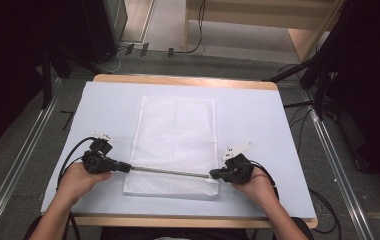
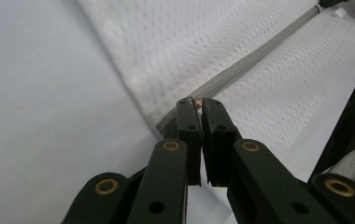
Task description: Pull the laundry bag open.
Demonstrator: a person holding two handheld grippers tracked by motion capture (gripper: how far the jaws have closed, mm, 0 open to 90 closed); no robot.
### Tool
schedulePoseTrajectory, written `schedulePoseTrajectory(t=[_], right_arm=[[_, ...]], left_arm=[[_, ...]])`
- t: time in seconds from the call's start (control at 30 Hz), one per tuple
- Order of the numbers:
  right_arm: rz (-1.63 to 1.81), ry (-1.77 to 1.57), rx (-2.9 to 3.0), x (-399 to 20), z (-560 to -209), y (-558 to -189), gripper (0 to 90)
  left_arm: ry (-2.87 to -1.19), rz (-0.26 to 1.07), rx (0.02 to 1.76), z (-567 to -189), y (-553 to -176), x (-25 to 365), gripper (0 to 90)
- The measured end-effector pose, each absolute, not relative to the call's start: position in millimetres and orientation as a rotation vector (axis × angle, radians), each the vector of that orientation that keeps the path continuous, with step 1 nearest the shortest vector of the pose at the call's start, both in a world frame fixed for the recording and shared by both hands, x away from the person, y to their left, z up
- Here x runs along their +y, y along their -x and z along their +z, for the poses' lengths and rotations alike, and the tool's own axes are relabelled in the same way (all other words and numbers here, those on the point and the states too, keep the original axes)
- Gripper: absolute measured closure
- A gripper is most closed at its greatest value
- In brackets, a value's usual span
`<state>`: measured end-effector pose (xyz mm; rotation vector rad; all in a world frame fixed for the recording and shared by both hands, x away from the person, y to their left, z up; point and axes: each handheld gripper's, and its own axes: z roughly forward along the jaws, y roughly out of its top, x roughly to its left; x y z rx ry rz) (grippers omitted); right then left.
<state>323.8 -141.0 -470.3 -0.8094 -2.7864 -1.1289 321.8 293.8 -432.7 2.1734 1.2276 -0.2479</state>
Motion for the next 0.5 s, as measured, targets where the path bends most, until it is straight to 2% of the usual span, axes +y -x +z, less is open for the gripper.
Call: schedulePoseTrajectory(t=[0.2,0.37,0.5], right_arm=[[-1.125,0.796,-2.778,-142,-470,-326,90.0],[-1.117,0.798,-2.769,-141,-470,-327,90.0],[-1.112,0.815,-2.755,-141,-470,-328,90.0]], left_arm=[[-2.138,-0.219,1.278,-433,-318,306,88.0],[-2.093,-0.205,1.247,-427,-314,308,87.8],[-2.124,-0.184,1.23,-427,-314,304,87.1]])
